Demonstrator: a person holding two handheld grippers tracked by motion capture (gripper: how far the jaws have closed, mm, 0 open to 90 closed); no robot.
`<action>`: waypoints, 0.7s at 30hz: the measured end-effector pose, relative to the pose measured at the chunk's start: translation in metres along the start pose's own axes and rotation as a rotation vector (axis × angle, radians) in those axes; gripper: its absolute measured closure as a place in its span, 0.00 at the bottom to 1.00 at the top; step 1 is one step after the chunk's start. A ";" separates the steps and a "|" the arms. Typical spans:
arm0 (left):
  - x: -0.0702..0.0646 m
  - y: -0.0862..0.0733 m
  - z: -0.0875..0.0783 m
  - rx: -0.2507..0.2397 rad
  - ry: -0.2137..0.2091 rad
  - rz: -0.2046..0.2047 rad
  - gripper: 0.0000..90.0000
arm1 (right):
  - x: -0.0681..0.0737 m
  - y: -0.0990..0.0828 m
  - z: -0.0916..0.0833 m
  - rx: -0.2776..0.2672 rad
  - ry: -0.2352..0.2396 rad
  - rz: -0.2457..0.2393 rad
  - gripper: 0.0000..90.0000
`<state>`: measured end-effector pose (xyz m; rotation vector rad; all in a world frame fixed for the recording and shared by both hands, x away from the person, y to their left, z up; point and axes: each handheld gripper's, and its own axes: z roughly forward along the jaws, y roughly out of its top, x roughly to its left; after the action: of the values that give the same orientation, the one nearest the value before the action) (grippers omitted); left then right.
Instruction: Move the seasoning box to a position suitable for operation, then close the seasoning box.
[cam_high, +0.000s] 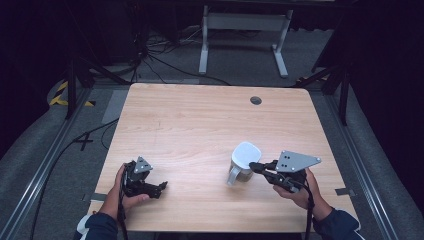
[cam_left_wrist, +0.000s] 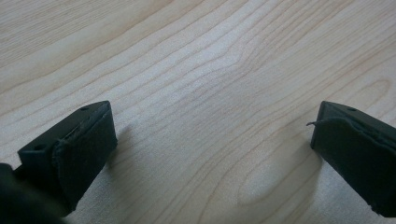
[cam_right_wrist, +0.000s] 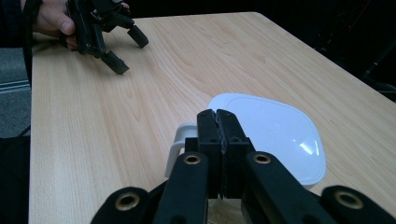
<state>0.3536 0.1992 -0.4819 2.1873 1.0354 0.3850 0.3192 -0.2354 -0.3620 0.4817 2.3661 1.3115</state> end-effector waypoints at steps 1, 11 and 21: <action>0.000 0.000 0.000 0.000 0.001 0.000 0.01 | -0.001 0.000 0.000 0.003 -0.005 -0.003 1.00; 0.001 0.000 0.000 -0.004 0.004 0.012 0.01 | -0.005 -0.002 -0.003 0.009 -0.020 -0.005 1.00; 0.000 -0.001 -0.001 -0.001 -0.003 0.007 0.01 | -0.005 -0.003 -0.010 0.025 -0.034 -0.015 1.00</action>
<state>0.3527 0.2004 -0.4820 2.1904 1.0257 0.3857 0.3186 -0.2465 -0.3591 0.4891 2.3564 1.2586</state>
